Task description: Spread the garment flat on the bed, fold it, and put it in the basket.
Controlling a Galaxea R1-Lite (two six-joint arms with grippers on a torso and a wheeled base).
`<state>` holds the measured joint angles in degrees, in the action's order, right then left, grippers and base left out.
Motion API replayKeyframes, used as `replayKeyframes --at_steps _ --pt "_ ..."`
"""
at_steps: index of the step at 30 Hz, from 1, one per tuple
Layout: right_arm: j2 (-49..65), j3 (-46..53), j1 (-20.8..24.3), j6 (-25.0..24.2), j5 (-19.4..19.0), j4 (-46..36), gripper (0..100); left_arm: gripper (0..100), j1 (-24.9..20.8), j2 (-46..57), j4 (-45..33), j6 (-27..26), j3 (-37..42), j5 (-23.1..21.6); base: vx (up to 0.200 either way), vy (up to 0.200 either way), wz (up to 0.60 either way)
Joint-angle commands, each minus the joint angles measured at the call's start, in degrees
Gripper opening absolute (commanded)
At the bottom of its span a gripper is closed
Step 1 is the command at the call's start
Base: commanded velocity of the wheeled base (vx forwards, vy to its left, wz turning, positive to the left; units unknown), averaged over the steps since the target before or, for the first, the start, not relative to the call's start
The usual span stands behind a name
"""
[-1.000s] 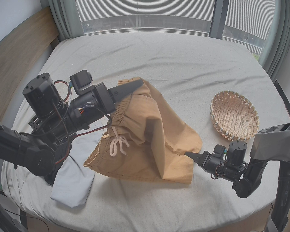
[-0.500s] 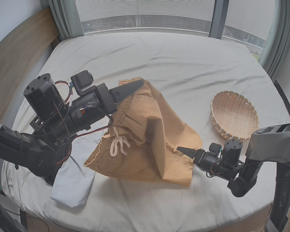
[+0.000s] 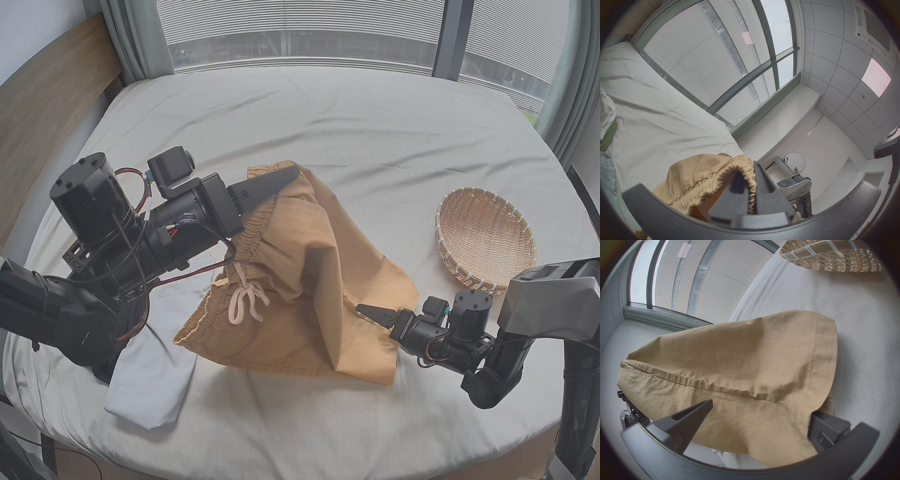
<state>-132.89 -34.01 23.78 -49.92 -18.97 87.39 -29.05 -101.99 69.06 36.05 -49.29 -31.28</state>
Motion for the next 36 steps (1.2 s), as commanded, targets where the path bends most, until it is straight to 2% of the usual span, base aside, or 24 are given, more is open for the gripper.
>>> replayKeyframes --at_steps 1,2,12,22,28,33,36 --pt "-0.7 -0.4 0.1 0.0 0.0 0.1 100 0 0.0 0.0 0.0 0.0 0.1 0.0 0.0 0.0 0.0" --pt "-0.7 -0.4 0.1 0.1 0.0 0.1 0 0 0.0 0.0 0.0 0.0 0.1 0.0 0.0 0.0 0.0" --pt "0.4 2.3 0.2 0.3 -1.2 0.8 0 0 -0.1 0.6 0.4 0.4 0.6 -0.4 0.0 0.0 0.0" --pt "22.8 12.5 -2.9 0.4 -4.1 0.0 0 0 0.5 7.8 0.3 0.6 11.2 -1.4 0.0 0.0 0.0" --pt "30.8 16.1 -4.4 0.5 -4.6 -0.3 0 0 0.4 9.3 0.4 1.6 12.0 -1.9 0.0 0.0 0.0" --pt "37.4 16.5 -5.5 0.5 -4.8 -3.1 0 0 0.4 13.7 0.5 9.9 10.1 -3.5 0.0 0.0 0.0" --pt "42.2 16.1 -6.8 0.4 -7.1 -5.7 0 0 0.7 16.0 0.6 13.4 10.6 -4.7 0.0 0.0 0.0"
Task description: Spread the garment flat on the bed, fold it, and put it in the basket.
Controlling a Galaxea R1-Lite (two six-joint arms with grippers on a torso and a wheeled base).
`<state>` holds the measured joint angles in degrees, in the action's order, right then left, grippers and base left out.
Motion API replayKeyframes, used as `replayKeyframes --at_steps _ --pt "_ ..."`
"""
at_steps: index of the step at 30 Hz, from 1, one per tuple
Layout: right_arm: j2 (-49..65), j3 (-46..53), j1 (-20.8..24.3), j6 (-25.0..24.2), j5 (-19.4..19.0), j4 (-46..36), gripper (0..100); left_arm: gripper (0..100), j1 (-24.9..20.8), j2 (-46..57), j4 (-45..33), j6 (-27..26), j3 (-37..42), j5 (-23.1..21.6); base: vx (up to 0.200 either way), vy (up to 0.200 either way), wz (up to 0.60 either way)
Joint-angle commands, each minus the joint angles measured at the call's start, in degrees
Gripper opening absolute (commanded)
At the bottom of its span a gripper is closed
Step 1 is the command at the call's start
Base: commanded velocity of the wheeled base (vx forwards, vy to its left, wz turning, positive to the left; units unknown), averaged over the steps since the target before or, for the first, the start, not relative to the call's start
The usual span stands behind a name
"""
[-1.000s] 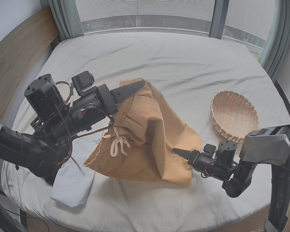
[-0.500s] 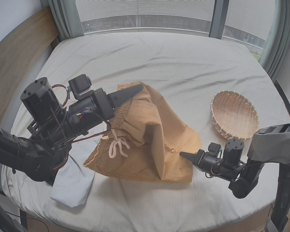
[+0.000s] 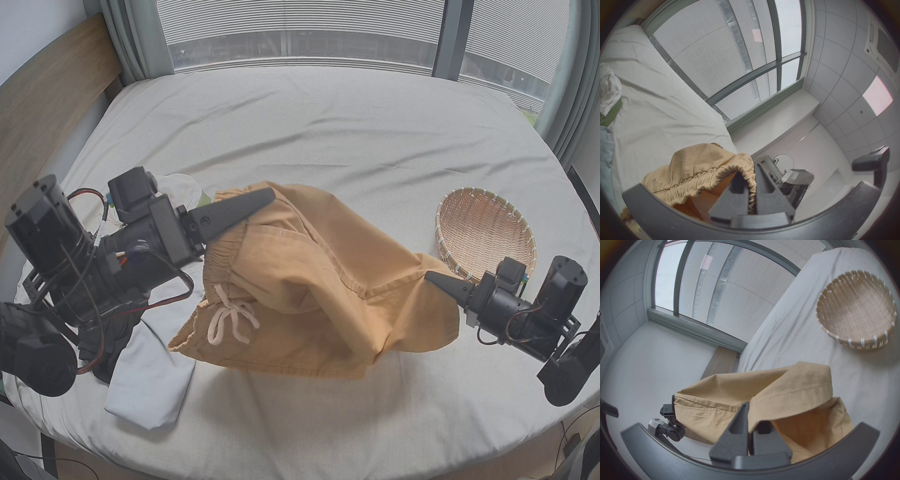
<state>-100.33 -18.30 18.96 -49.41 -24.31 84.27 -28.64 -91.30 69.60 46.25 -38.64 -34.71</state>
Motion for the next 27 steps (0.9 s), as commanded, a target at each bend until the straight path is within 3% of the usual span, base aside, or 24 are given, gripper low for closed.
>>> replayKeyframes --at_steps 1,6,7,13,14,20,27 --pt "11.7 0.0 -3.0 -0.1 -3.2 -3.9 0 0 0.8 6.1 -0.1 3.2 0.7 -1.4 0.0 0.0 0.0" --pt "16.7 -1.9 -4.7 -0.1 -5.0 -8.4 0 0 2.5 6.6 0.2 2.8 3.8 -1.6 0.0 0.0 0.0" --pt "20.7 -4.8 -6.0 0.0 -5.2 -14.7 0 0 2.9 6.5 0.5 0.9 7.4 -2.1 0.0 0.0 0.0" --pt "25.6 -8.1 -9.2 0.0 -7.9 -23.5 0 0 5.9 6.3 0.6 -3.9 12.0 -5.4 0.0 0.0 0.0" --pt "25.8 -8.4 -11.7 0.2 -9.5 -25.2 0 0 8.1 6.3 1.0 -5.6 13.2 -7.0 0.0 0.0 0.0" --pt "25.4 -8.0 -16.5 0.2 -12.6 -25.5 0 0 11.2 5.9 5.5 -6.3 16.6 -7.8 0.0 0.0 0.0" --pt "24.5 -6.8 -16.3 1.7 -12.7 -25.7 0 0 11.9 5.3 9.1 -6.1 19.0 -8.4 0.0 0.0 0.0"
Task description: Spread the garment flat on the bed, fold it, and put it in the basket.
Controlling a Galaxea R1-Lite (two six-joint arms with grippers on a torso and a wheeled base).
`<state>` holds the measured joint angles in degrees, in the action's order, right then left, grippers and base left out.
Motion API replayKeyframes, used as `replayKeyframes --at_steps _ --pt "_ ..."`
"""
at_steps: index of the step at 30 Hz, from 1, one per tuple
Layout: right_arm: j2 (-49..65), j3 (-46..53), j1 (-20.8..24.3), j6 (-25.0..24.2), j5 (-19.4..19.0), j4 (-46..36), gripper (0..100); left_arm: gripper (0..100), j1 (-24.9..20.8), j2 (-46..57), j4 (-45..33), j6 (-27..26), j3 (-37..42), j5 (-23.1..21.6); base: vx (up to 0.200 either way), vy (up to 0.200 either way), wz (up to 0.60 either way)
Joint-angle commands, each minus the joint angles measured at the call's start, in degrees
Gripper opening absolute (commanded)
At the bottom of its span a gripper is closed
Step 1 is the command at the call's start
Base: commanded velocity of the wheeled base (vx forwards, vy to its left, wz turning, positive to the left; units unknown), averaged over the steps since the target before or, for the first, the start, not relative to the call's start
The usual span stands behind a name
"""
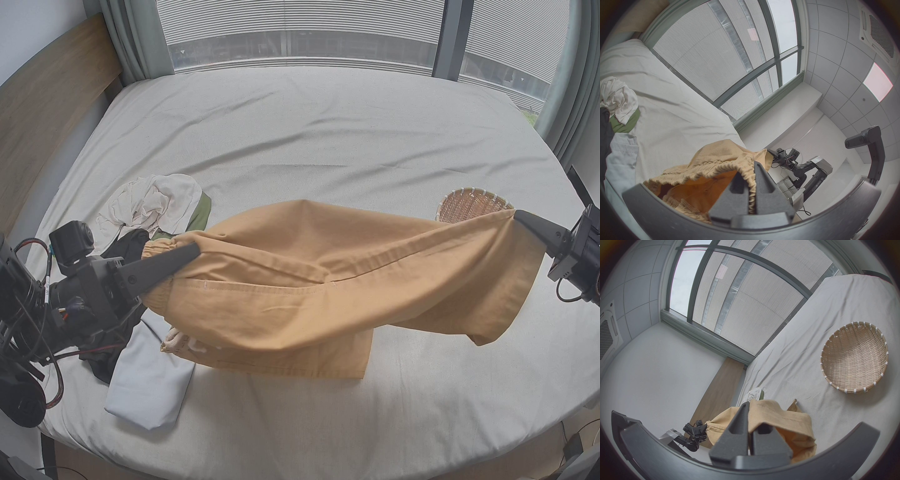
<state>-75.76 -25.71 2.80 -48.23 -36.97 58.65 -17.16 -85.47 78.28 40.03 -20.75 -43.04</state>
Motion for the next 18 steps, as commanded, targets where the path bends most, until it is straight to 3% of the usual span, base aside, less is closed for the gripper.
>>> replayKeyframes --at_steps 1,6,18 --pt "-0.3 0.9 0.0 1.4 0.0 -0.1 0 0 0.6 -0.5 0.6 0.2 1.3 0.0 0.0 0.0 0.0" --pt "-1.4 2.3 -0.1 4.5 0.0 -0.1 0 0 2.9 -0.9 2.7 0.3 2.4 0.1 0.0 0.0 0.0" --pt "-1.5 4.6 0.4 6.3 -1.0 0.0 0 0 5.8 -5.0 10.3 2.6 4.0 1.6 0.0 0.0 0.0"
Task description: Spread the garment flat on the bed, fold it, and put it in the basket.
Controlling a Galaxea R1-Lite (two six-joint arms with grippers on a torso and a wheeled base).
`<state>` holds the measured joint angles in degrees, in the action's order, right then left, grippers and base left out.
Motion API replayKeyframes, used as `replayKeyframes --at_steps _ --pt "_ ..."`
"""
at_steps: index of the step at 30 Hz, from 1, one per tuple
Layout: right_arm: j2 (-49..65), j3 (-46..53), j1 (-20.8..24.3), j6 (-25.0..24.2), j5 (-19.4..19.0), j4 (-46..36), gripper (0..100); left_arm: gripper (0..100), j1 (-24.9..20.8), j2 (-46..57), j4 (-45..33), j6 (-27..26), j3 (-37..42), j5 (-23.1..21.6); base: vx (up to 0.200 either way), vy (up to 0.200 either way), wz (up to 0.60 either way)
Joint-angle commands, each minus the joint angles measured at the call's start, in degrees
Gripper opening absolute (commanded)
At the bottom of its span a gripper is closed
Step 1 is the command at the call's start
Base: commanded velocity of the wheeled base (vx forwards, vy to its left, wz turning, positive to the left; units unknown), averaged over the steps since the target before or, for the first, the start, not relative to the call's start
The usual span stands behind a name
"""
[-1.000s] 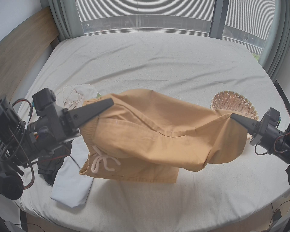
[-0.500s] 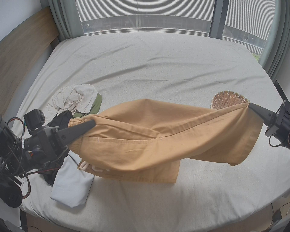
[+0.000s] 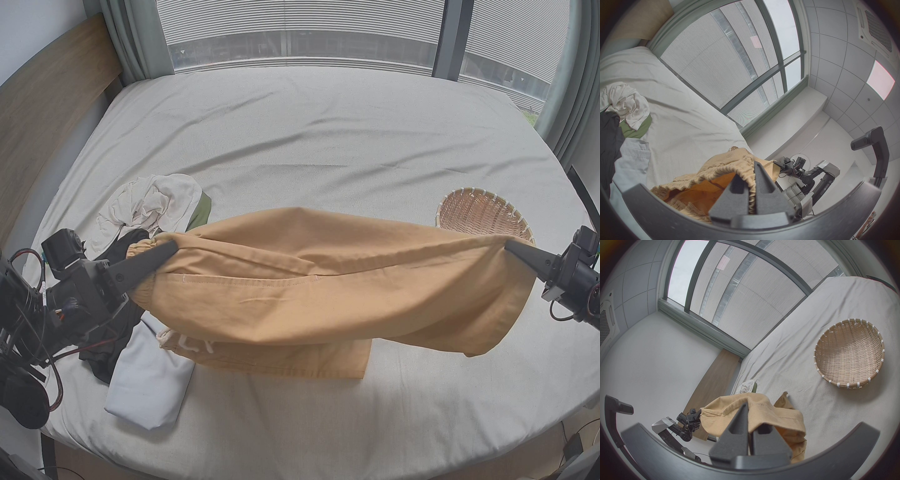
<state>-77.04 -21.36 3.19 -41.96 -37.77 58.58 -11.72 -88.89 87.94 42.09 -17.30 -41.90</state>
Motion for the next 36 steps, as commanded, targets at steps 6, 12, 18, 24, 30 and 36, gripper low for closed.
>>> replayKeyframes --at_steps 6,12,18,24,30,36 --pt "-0.3 0.4 0.4 0.1 -0.3 0.0 0 0 2.3 -0.9 0.7 2.5 0.2 1.7 0.0 0.0 0.0" --pt "-0.7 0.7 0.4 1.3 -0.5 0.0 0 0 3.6 -0.4 0.7 3.6 0.2 1.7 0.0 0.0 0.0" --pt "-0.8 0.8 0.8 1.3 -0.6 0.0 0 0 4.2 -0.5 0.7 3.5 0.4 1.6 0.0 0.0 0.0" --pt "-0.7 0.9 1.8 3.0 -0.9 0.1 0 0 2.4 1.9 0.7 3.4 2.4 1.6 0.0 0.0 0.0" --pt "-0.9 0.7 4.1 5.6 -1.0 0.0 0 0 -1.1 5.1 0.7 3.2 2.4 1.7 0.0 0.0 0.0" --pt "-3.3 -0.6 4.3 6.0 -0.9 0.1 0 0 1.5 3.1 0.7 2.5 0.2 2.2 0.0 0.0 0.0"
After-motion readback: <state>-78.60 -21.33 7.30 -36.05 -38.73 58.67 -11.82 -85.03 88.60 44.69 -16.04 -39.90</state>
